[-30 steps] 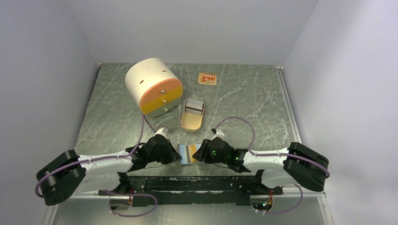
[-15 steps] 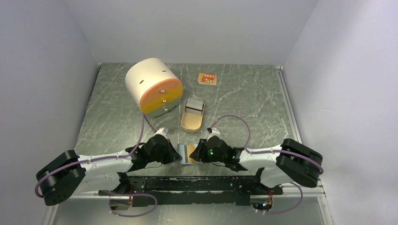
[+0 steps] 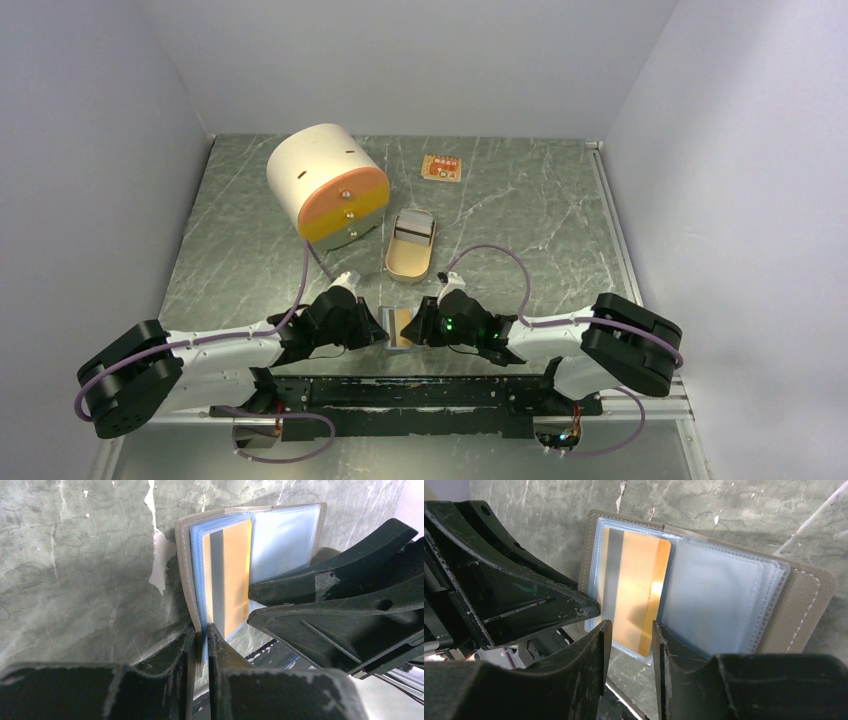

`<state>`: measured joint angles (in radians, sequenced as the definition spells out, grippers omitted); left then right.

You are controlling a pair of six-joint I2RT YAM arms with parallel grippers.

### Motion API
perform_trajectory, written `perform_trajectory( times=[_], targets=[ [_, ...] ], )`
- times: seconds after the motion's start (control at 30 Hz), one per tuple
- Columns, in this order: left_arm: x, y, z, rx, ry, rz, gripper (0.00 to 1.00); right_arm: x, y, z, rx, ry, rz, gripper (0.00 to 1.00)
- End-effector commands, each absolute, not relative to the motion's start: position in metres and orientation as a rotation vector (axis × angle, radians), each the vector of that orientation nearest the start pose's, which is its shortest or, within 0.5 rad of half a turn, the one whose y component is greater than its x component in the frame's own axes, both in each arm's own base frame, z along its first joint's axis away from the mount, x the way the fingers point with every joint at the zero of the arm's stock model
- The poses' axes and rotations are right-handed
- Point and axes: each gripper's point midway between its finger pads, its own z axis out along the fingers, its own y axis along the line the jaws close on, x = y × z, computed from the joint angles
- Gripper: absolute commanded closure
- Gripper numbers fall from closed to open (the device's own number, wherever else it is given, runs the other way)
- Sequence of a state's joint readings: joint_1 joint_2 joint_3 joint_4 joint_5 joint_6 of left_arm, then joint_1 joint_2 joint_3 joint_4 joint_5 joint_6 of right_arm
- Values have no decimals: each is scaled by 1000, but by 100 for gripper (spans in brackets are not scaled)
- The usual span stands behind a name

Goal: Put the credit cards into the card holder
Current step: Insert the credit card into the card holder.

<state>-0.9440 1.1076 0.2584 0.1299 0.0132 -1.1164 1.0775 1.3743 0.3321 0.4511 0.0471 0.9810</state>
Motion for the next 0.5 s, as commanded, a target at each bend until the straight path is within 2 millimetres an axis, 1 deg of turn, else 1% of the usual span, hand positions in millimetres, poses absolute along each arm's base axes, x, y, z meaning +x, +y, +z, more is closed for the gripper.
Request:
perform_trajectory(
  times=[0.0,0.23,0.47],
  targets=[
    [134,-264,41,-163,2482,-1093,81,135,318,34,-115,2362,1111,62],
    [133,-265,46,-151,2455,-1129,78,133,322,33,-119,2365,1137,62],
    [132,-266,55,-135,2400,-1186,77,134,315,35,-91,2347,1135,64]
  ],
)
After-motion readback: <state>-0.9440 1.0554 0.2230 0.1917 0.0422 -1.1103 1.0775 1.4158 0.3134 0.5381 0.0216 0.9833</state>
